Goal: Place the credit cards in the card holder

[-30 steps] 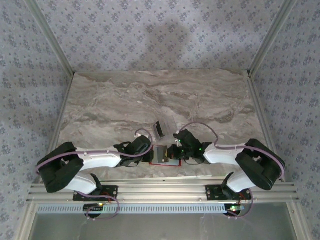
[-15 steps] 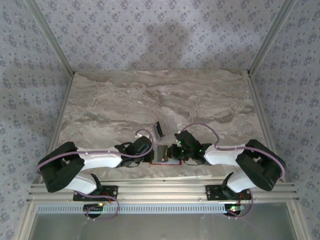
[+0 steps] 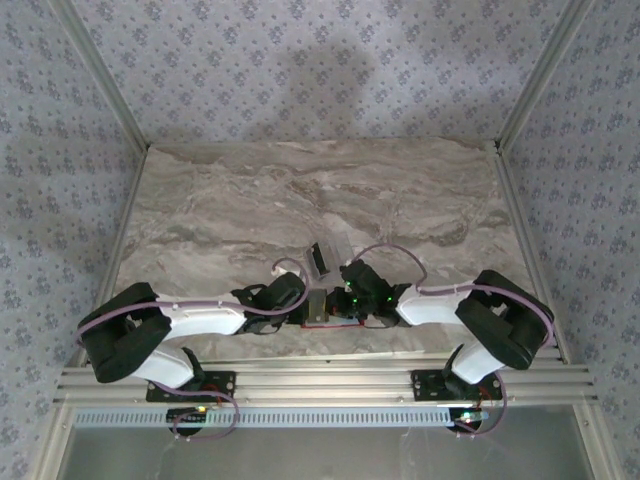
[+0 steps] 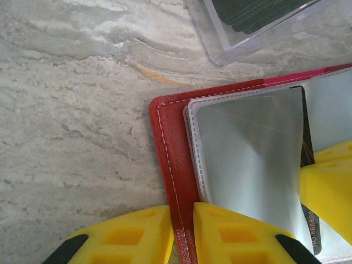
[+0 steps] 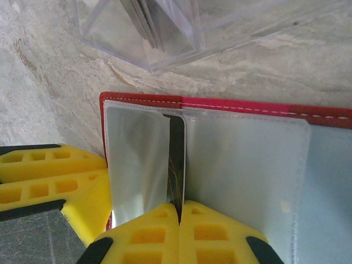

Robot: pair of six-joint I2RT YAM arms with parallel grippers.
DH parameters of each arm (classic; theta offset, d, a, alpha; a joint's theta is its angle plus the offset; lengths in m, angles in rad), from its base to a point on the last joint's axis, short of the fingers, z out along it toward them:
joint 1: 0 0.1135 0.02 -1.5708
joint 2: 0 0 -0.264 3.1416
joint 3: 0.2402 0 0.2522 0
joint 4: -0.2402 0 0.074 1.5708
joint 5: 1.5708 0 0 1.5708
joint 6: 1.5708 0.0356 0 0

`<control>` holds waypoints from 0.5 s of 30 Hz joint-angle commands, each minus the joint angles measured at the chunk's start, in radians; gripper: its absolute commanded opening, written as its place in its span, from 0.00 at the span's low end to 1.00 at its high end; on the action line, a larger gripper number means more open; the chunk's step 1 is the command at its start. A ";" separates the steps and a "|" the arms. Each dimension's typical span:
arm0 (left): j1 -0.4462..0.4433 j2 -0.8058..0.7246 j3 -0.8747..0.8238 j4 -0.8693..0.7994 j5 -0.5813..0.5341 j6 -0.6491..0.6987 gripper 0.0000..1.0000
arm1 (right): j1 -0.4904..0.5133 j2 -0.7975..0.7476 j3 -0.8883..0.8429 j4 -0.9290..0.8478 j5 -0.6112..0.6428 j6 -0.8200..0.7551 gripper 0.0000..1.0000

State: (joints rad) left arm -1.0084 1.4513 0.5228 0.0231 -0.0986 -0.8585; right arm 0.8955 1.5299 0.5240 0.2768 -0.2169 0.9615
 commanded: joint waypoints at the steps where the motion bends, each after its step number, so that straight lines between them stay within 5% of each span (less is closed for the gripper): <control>1: -0.028 0.101 -0.020 0.016 0.096 -0.009 0.21 | 0.028 0.027 0.015 -0.015 0.023 -0.017 0.03; 9: -0.029 0.076 -0.032 -0.009 0.069 -0.013 0.21 | 0.039 -0.093 0.089 -0.348 0.138 -0.152 0.46; 15: -0.029 0.066 -0.032 -0.018 0.063 -0.012 0.21 | 0.039 -0.178 0.115 -0.503 0.229 -0.212 0.55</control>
State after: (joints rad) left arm -1.0168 1.4490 0.5228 0.0246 -0.1097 -0.8585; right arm 0.9321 1.3918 0.6075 -0.0727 -0.0723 0.8059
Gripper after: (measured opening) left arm 0.212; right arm 0.553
